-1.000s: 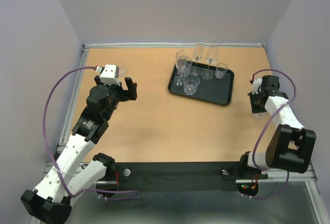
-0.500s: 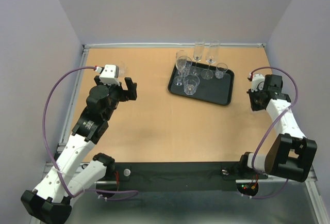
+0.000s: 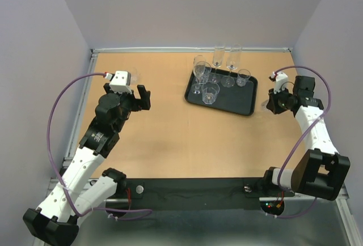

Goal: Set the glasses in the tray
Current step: Grab a glass with a robot arm, then place the glass into the tray

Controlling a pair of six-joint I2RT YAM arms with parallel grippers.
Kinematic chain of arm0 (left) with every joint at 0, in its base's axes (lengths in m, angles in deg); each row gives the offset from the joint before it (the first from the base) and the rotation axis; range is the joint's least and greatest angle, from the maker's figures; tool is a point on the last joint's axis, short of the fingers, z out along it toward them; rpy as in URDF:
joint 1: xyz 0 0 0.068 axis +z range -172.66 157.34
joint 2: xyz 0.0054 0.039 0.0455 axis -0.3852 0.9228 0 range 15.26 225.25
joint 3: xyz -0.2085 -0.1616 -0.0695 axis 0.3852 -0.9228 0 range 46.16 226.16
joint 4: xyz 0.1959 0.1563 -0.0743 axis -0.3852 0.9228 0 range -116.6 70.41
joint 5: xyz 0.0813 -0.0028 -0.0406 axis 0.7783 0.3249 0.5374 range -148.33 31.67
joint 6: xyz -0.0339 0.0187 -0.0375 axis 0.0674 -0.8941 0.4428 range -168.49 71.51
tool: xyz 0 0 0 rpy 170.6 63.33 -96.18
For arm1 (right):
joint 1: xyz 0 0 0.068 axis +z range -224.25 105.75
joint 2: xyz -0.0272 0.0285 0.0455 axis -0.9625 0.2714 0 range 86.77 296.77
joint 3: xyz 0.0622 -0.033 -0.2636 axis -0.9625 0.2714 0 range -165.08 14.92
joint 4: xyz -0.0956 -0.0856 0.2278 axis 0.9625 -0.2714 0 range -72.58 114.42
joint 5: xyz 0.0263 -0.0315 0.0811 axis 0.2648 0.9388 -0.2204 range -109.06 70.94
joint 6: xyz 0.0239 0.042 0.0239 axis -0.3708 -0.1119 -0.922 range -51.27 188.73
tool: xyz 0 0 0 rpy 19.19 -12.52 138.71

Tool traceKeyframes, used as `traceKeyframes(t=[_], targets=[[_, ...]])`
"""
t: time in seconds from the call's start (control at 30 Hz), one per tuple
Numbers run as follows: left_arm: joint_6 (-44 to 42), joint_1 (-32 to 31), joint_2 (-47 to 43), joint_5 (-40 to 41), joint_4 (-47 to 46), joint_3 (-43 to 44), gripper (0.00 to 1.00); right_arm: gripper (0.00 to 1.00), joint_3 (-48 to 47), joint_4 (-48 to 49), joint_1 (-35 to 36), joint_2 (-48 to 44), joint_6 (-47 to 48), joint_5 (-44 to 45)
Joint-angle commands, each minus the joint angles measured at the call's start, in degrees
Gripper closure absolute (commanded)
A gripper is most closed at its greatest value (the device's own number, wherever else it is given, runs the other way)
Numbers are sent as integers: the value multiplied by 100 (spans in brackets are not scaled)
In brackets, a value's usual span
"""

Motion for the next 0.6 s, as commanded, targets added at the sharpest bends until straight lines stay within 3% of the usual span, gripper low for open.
traceKeyframes(t=[0.0,0.3,0.57], targets=[[-103,47,9,74,-221,-47,1,100,-598,156,19,174,169,-619],[-103,74,105,83,-221,-47,1,100,-1143,156,467,614,388,-689],[-103,83,132,109,-221,-47,1,100,-1740,165,1118,1290,678,-119]])
